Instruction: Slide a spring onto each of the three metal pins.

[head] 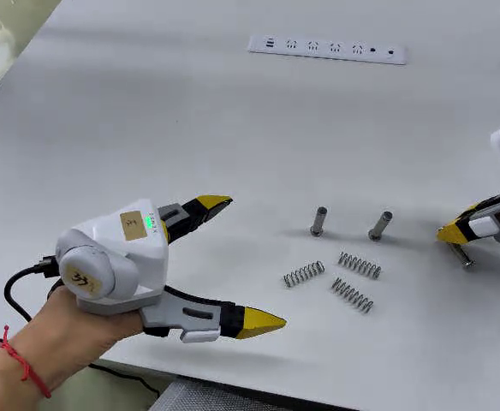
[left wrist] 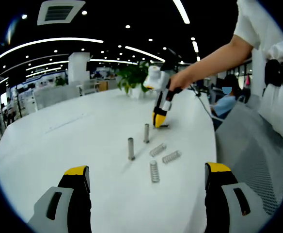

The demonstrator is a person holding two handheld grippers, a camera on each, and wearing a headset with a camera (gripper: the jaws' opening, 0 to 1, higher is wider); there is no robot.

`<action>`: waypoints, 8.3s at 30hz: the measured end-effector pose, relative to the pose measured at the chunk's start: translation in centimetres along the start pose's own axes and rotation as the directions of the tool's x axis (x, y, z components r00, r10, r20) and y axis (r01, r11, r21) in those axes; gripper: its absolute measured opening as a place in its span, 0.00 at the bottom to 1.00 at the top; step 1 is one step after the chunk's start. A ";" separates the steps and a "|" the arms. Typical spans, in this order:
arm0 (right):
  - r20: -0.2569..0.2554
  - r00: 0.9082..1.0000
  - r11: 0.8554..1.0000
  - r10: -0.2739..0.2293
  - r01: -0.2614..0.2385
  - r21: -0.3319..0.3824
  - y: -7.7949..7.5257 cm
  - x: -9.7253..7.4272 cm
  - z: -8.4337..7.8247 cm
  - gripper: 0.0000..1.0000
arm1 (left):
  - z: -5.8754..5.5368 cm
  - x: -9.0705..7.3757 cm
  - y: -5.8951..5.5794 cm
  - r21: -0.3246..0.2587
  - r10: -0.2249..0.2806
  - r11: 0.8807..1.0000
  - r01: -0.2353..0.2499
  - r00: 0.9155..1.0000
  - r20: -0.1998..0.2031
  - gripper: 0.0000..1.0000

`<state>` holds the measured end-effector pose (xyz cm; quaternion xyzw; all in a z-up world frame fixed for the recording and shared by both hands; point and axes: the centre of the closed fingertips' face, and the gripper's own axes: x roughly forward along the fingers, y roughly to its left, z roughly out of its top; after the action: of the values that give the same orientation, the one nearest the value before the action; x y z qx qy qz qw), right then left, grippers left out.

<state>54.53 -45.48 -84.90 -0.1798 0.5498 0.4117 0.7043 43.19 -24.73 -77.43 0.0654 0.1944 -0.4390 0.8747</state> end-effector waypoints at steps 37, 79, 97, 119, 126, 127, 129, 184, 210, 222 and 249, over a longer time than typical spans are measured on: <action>-0.077 0.994 0.996 -0.074 0.071 -0.048 -0.6 0.7 0.0 0.09 | -0.1 0.3 0.1 -0.015 0.002 1.000 -0.001 1.000 0.013 1.00; -0.077 0.995 0.979 -0.060 0.044 -0.201 0.5 0.2 -0.1 0.09 | -0.1 0.1 0.0 -0.022 0.002 1.000 -0.002 1.000 0.017 1.00; -0.035 0.998 0.979 -0.058 0.050 -0.198 1.0 -0.7 0.7 0.09 | 0.1 0.5 0.0 -0.016 -0.005 1.000 0.005 1.000 0.019 1.00; 0.008 0.998 0.979 -0.055 0.055 -0.196 1.5 -1.2 1.0 0.08 | 0.2 0.5 0.1 -0.020 -0.002 1.000 0.003 1.000 0.023 1.00; 0.024 0.998 0.980 -0.056 0.060 -0.192 1.5 -1.3 1.1 0.08 | 0.2 0.4 0.2 -0.019 -0.002 1.000 0.002 1.000 0.024 1.00; 0.028 0.998 0.980 -0.055 0.059 -0.190 1.5 -1.4 1.1 0.08 | 0.2 0.5 0.2 -0.018 -0.001 1.000 0.002 1.000 0.024 1.00; 0.035 0.998 0.980 -0.057 0.063 -0.191 1.5 -1.5 1.2 0.08 | 0.3 0.5 0.1 -0.019 -0.001 1.000 0.002 1.000 0.026 1.00; 0.286 0.955 0.992 -0.080 0.104 -0.067 0.7 -5.2 -0.4 0.08 | 1.2 0.9 -0.3 -0.013 -0.015 1.000 0.015 1.000 0.013 1.00; 0.269 0.959 0.985 -0.091 0.127 -0.119 0.9 -5.7 -1.3 0.08 | 1.5 1.0 -0.6 -0.016 -0.012 1.000 0.013 1.000 0.014 1.00; 0.285 0.955 0.982 -0.087 0.130 -0.135 1.0 -5.3 -0.2 0.08 | 1.6 1.3 -0.6 -0.016 -0.017 1.000 0.017 1.000 0.016 1.00; 0.291 0.954 0.984 -0.074 0.117 -0.135 1.2 -4.8 0.7 0.10 | 1.8 1.4 -0.6 -0.017 -0.019 1.000 0.020 1.000 0.022 1.00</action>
<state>53.80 -46.08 -79.98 -0.1977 0.4006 0.4391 0.7795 44.00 -26.66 -76.27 0.0511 0.1891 -0.4465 0.8731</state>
